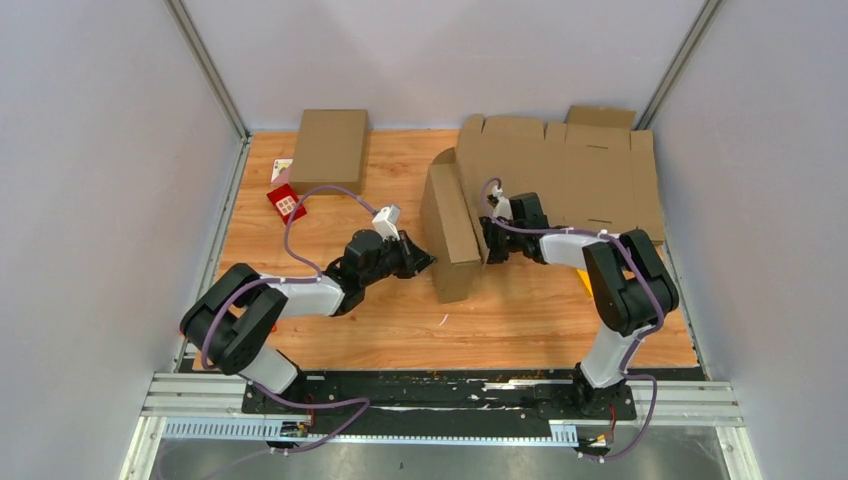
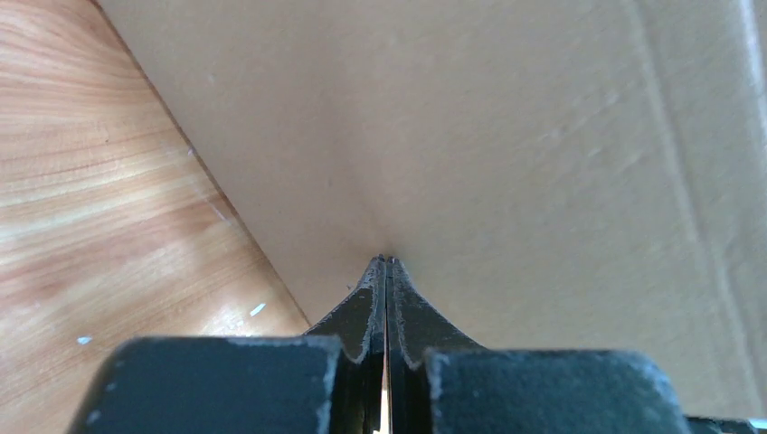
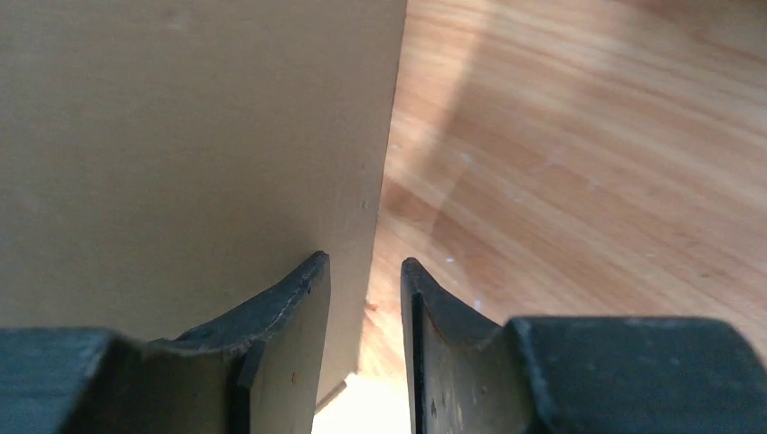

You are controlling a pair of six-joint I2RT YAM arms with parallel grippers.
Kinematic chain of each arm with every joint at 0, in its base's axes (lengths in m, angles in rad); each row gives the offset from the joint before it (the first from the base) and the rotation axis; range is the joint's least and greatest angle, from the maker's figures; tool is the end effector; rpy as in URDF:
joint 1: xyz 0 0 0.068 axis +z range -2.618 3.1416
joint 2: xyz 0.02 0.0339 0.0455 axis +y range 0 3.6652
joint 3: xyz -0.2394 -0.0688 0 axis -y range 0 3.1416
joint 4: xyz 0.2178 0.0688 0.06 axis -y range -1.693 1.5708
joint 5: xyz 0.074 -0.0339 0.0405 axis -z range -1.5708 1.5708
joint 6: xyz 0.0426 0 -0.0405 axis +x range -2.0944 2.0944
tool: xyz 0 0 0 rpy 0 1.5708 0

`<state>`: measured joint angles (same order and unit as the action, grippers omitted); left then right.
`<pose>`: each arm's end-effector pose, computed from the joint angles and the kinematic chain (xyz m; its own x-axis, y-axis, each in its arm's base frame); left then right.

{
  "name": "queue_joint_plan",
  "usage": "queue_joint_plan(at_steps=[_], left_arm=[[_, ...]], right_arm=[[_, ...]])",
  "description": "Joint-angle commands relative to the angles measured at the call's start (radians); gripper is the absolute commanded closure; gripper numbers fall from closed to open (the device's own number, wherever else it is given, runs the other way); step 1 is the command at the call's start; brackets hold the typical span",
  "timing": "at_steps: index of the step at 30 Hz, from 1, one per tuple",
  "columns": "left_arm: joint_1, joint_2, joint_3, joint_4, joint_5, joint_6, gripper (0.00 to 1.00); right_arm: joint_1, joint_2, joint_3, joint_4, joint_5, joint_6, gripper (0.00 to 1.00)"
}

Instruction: Fold the paper box

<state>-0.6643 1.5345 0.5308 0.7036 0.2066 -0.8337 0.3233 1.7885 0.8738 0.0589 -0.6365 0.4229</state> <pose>0.2225 -0.1853 0.1671 -0.7175 -0.3586 -0.5972 0.3369 0.5717 -0.7481 0.2983 0.1267 0.1295 -0.9094 0.0434 -0.4137 -0.2761 0.6809 0.6783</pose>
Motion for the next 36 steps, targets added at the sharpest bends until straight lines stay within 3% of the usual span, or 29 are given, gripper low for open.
queue_joint_plan(at_steps=[1,16,36], left_arm=[[-0.005,-0.079,0.026,-0.094,-0.022,0.080,1.00],[-0.005,-0.212,-0.086,-0.184,-0.015,0.077,1.00],[-0.026,-0.457,-0.161,-0.341,0.022,0.011,1.00]], right_arm=[[0.055,-0.082,0.047,-0.055,0.054,-0.083,0.64],[0.212,-0.121,0.127,-0.227,0.220,-0.189,0.61],[0.325,-0.165,0.201,-0.352,0.356,-0.275,0.56]])
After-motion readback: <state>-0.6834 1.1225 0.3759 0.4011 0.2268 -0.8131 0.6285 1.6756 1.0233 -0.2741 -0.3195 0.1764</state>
